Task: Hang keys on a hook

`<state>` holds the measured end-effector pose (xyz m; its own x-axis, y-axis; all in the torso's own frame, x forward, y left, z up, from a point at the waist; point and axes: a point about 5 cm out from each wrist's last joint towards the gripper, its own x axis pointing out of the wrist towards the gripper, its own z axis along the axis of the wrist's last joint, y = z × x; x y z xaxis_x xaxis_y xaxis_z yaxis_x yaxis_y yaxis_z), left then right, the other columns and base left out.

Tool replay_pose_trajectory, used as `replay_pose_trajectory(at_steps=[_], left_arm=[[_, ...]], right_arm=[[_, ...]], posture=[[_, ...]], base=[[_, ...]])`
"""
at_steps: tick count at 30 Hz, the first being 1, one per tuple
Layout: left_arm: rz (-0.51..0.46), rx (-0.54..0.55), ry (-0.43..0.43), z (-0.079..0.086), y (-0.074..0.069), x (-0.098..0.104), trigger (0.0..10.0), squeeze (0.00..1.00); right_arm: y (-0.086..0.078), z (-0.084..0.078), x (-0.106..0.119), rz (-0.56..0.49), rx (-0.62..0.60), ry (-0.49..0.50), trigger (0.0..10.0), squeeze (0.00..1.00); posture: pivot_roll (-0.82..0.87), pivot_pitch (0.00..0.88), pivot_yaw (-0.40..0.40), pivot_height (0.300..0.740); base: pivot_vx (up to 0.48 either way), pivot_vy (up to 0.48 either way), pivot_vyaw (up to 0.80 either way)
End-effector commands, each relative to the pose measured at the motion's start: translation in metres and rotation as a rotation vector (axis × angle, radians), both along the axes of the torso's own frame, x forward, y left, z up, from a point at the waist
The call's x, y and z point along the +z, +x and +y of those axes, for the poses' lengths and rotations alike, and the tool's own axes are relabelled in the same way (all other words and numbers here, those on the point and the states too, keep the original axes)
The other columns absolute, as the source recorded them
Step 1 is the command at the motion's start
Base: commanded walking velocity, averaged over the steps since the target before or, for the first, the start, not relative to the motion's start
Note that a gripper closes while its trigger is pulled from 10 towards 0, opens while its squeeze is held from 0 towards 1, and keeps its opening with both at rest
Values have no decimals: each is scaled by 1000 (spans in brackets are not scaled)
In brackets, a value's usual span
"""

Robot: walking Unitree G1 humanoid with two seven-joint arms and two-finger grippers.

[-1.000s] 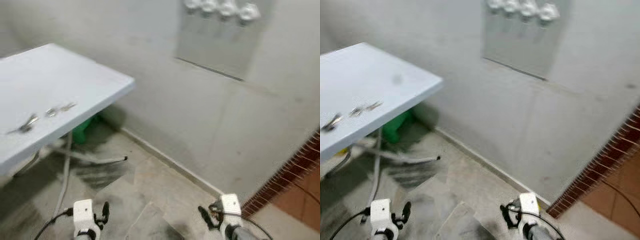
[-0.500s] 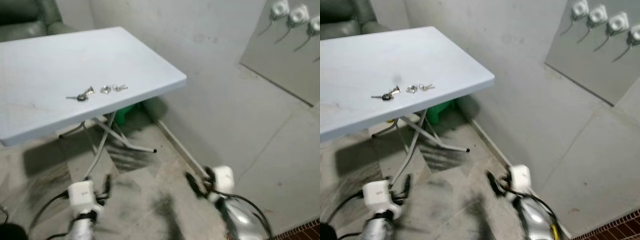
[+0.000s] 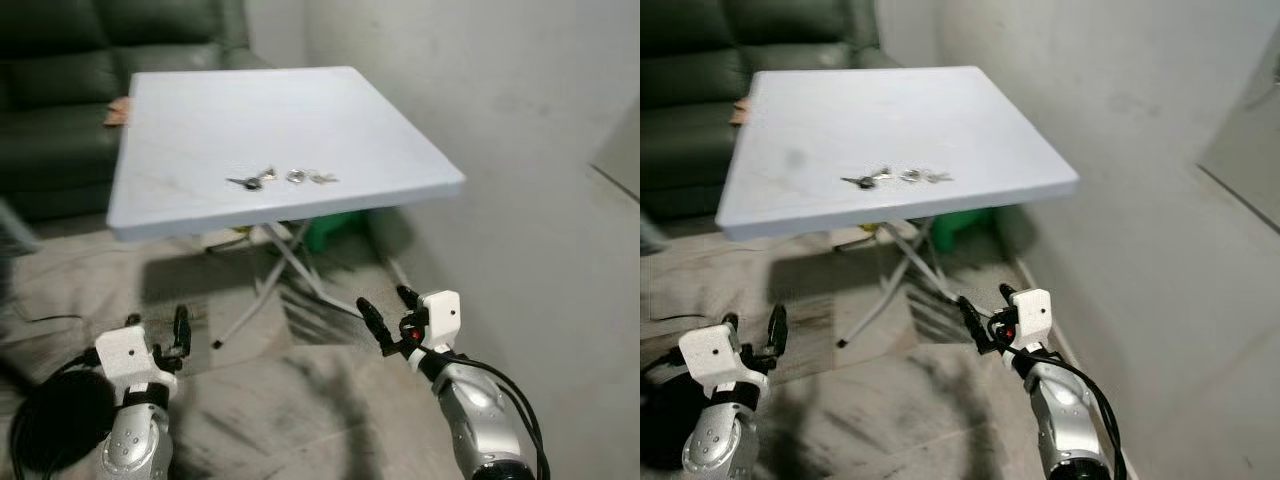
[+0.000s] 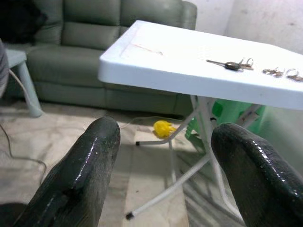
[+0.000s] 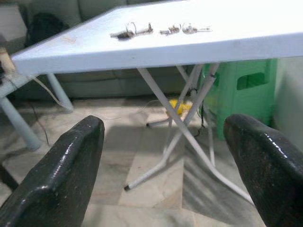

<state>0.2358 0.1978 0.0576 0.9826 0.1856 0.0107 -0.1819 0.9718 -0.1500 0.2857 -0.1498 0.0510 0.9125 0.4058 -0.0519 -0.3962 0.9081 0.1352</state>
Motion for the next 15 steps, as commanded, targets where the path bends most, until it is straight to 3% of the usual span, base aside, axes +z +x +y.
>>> replay_pose_trajectory(at_steps=[1, 6, 8, 15], left_arm=[[5, 28, 8, 7, -1, 4, 10000, 0], [6, 37, 16, 9, -1, 10, 10000, 0], [-39, 18, 37, 4, 4, 28, 10000, 0], [-29, -8, 21, -1, -1, 27, 10000, 0]], right_arm=[[6, 2, 12, -38, -6, 15, 10000, 0], [6, 2, 17, -41, -12, 17, 10000, 0], [10, 4, 31, -88, -9, 44, 10000, 0], [8, 5, 37, -115, -29, 51, 10000, 0]], posture=[[-19, 0, -61, 740], [-19, 0, -61, 740], [-16, 0, -62, 740], [-11, 0, -63, 740]], base=[[0, 0, 800], [0, 0, 800], [0, 0, 800], [0, 0, 0]])
